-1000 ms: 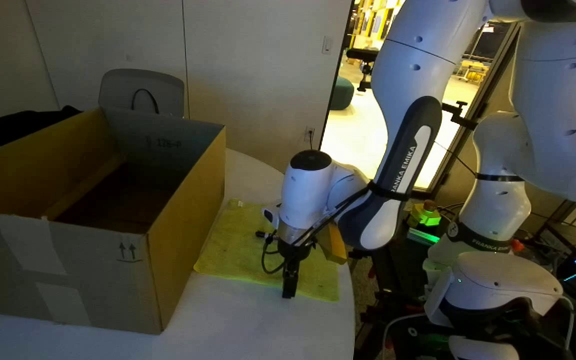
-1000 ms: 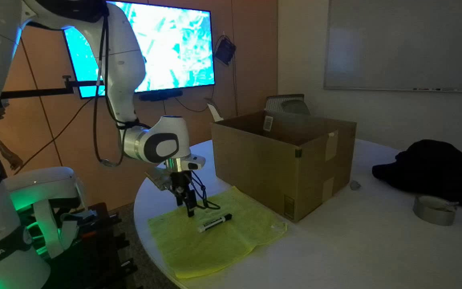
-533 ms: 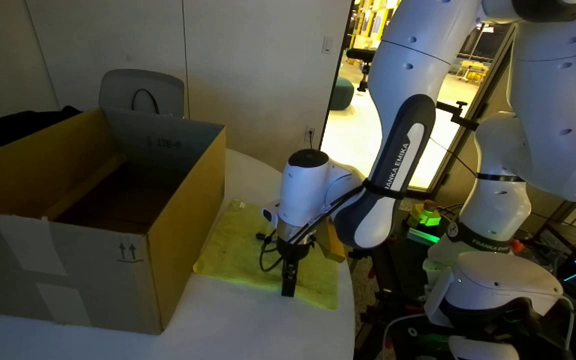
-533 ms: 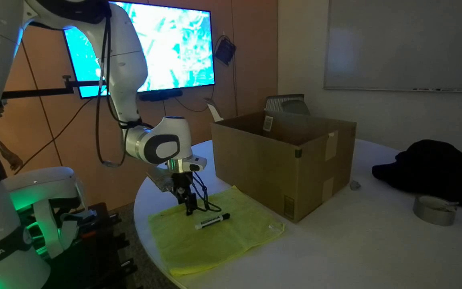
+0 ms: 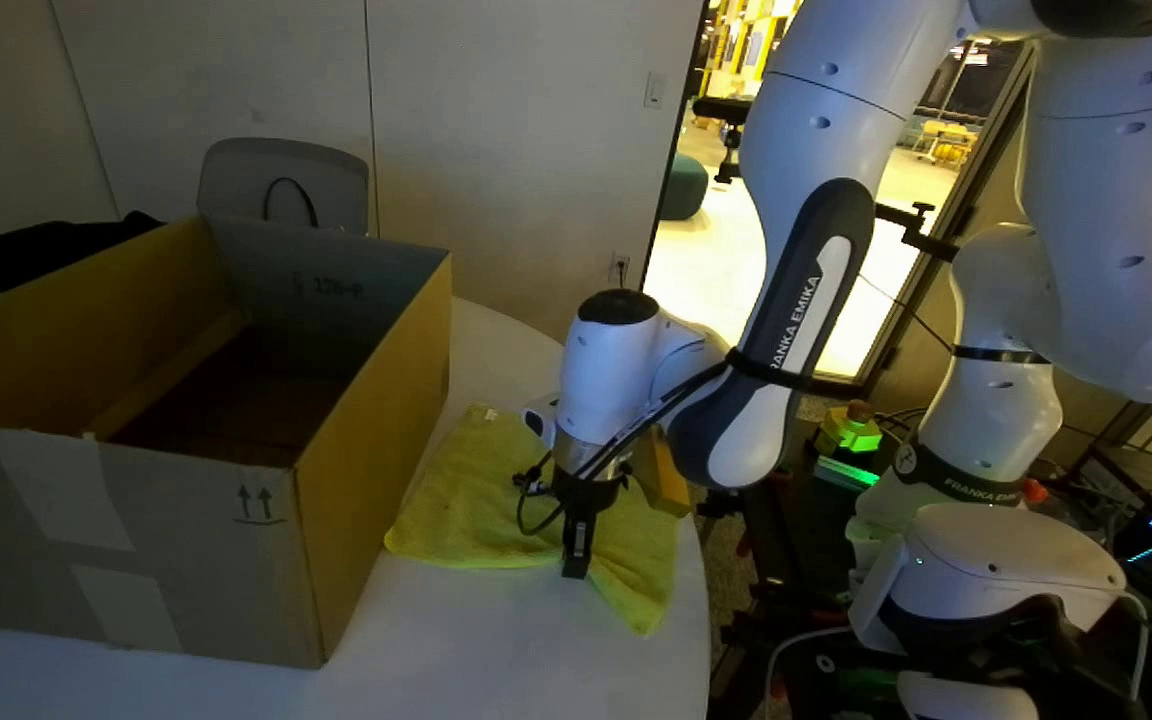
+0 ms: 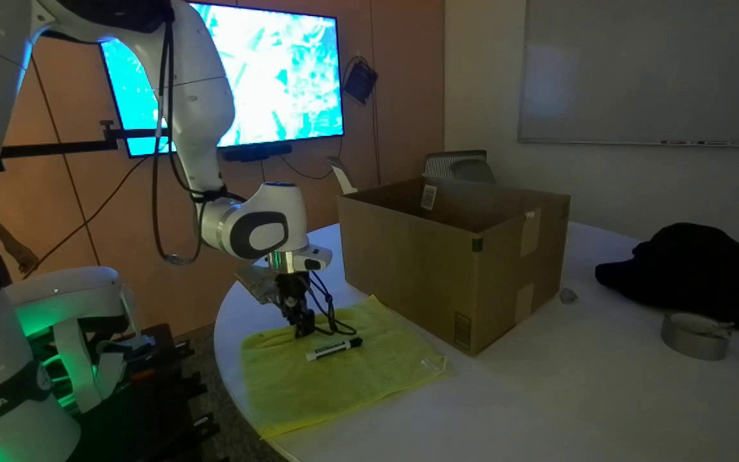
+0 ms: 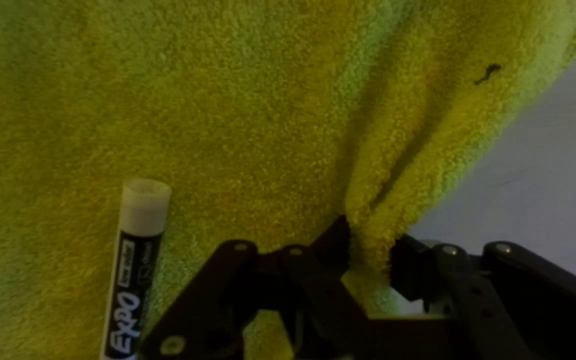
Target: Put the marker in the green towel, then wrap the towel and put it in the box
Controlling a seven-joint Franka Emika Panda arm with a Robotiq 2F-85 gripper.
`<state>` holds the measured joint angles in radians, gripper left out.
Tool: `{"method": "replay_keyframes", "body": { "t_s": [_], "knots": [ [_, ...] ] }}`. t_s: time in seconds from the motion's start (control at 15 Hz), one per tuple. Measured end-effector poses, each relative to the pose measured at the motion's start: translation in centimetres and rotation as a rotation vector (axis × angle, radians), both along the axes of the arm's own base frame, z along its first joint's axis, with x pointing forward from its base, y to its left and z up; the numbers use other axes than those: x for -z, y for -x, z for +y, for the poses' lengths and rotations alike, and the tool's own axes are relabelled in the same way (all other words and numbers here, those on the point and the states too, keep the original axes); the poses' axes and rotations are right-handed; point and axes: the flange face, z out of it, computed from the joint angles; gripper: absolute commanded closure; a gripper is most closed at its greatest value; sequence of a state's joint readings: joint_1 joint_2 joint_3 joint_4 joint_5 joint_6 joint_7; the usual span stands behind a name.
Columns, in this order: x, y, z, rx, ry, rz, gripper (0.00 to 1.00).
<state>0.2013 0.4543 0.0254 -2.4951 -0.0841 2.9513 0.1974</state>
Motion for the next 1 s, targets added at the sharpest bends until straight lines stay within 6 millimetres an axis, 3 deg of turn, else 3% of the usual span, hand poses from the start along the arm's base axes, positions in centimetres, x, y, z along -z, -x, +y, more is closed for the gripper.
{"method": "replay_keyframes", "body": {
  "t_s": [0.53, 0.73, 1.0],
  "knots": [
    [-3.6, 1.1, -2.1, 0.025, -0.009, -0.034, 0.95],
    [-5.6, 1.6, -4.7, 0.109, -0.023, -0.065, 0.95],
    [-7.4, 1.7, -10.0, 0.317, -0.050, -0.102, 0.95]
  ]
}}
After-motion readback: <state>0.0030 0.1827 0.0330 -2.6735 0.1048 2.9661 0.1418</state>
